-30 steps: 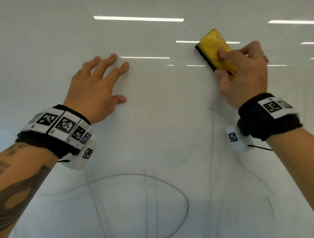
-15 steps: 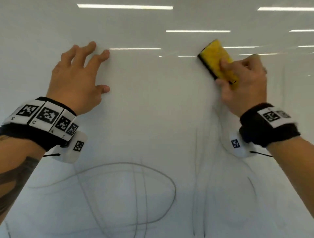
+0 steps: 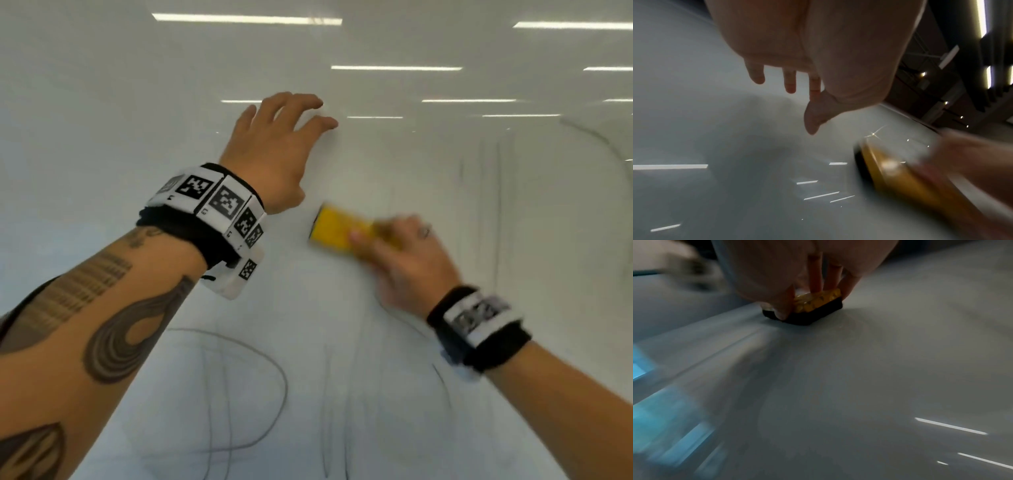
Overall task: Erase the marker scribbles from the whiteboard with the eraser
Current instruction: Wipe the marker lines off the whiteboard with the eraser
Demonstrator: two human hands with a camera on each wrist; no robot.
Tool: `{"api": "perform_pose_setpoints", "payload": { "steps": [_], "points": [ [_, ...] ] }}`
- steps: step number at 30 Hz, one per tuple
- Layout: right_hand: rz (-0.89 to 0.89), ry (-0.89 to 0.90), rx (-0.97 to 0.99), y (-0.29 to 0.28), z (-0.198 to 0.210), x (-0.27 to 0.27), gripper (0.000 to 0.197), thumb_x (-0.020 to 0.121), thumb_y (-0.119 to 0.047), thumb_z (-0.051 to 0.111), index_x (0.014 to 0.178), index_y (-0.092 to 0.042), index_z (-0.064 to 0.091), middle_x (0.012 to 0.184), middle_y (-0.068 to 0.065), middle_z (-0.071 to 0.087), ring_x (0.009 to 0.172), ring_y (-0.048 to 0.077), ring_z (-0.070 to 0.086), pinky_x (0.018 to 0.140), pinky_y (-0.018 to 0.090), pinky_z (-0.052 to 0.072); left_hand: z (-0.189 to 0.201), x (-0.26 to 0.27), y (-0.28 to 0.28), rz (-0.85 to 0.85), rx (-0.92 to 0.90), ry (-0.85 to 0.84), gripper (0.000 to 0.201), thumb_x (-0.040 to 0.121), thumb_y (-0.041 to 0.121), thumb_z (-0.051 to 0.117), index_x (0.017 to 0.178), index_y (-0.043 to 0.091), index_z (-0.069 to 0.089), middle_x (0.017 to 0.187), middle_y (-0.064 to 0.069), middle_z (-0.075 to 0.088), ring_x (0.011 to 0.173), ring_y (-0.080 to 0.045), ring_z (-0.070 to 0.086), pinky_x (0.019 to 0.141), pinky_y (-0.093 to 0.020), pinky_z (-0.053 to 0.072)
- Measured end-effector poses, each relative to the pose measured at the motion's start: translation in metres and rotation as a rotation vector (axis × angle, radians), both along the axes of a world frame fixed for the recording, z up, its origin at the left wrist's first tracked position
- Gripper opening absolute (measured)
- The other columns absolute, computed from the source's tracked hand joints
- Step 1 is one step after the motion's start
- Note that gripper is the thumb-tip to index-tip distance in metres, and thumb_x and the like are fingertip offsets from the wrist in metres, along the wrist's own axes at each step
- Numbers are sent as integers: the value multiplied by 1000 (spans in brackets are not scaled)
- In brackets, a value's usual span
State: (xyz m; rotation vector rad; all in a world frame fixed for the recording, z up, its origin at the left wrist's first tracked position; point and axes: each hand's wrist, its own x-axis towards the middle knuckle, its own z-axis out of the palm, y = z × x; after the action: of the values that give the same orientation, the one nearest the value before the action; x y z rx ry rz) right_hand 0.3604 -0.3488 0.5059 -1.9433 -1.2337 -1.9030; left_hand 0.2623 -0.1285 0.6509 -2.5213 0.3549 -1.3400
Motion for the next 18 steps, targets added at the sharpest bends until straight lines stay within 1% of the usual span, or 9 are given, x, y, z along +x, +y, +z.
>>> {"api": "perform_pose_setpoints", "payload": {
  "steps": [2, 3, 5, 7, 10, 12, 14, 15, 18],
  "points": [
    [7, 18, 270, -31, 56, 10, 41, 87, -18, 70, 128, -21, 62, 105, 23, 58, 83, 38, 56, 71, 50, 50, -2, 4, -9, 60, 3, 48, 98, 73, 12, 72, 154, 35, 22, 162, 6, 9, 151, -27, 2, 121, -53, 10],
    [18, 63, 383, -40, 71, 12, 40, 87, -19, 70, 127, -19, 65, 106, 23, 56, 87, 39, 55, 74, 50, 51, -3, 5, -13, 78, -1, 65, 100, 73, 15, 74, 154, 35, 19, 163, 6, 7, 152, -27, 0, 122, -53, 8],
    [31, 102, 481, -34, 66, 13, 40, 85, -17, 69, 125, -16, 68, 106, 23, 55, 87, 38, 54, 76, 47, 50, -3, 7, -23, 90, 1, 72, 105, 72, 16, 76, 155, 34, 15, 163, 7, 3, 152, -27, -4, 122, -54, 6],
    [36, 88, 385, -11, 18, 7, 41, 83, -11, 70, 125, -11, 70, 103, 24, 57, 82, 37, 53, 71, 46, 47, 2, 9, -34, 95, 26, 57, 110, 70, 14, 77, 155, 35, 11, 162, 9, 0, 152, -26, -7, 121, -56, 4],
    [-5, 77, -3, 2, -79, -5, 49, 78, -5, 75, 125, -14, 69, 108, 20, 64, 80, 33, 53, 68, 43, 46, 8, 13, -53, 99, 23, 81, 114, 70, 12, 77, 155, 39, 5, 162, 13, -4, 152, -24, -11, 121, -58, 4],
    [-17, 51, -217, -19, -98, -4, 53, 78, -5, 73, 129, -18, 67, 113, 16, 65, 84, 32, 56, 69, 40, 45, 6, 19, -63, 102, -12, 99, 112, 72, 8, 73, 155, 40, 6, 161, 15, -4, 152, -23, -11, 120, -59, 4],
    [-8, 6, -287, -49, -64, 9, 48, 84, -6, 70, 130, -19, 66, 110, 16, 66, 81, 32, 57, 68, 39, 45, 1, 24, -66, 99, -53, 80, 112, 71, 6, 72, 155, 41, 6, 161, 17, -4, 152, -23, -12, 120, -60, 4],
    [-11, -14, -240, -64, -37, 16, 48, 85, -7, 71, 131, -19, 66, 107, 18, 66, 79, 33, 58, 67, 41, 47, -1, 26, -66, 101, -60, 68, 112, 71, 6, 73, 155, 42, 6, 161, 18, -5, 152, -22, -12, 120, -60, 3],
    [-15, -43, 158, -126, 59, 41, 46, 85, -14, 74, 130, -16, 65, 104, 27, 60, 83, 41, 59, 70, 48, 53, -3, 30, -65, 107, -66, 53, 113, 71, 5, 74, 154, 43, 8, 161, 19, -4, 152, -21, -12, 120, -59, 3]
  ]
}}
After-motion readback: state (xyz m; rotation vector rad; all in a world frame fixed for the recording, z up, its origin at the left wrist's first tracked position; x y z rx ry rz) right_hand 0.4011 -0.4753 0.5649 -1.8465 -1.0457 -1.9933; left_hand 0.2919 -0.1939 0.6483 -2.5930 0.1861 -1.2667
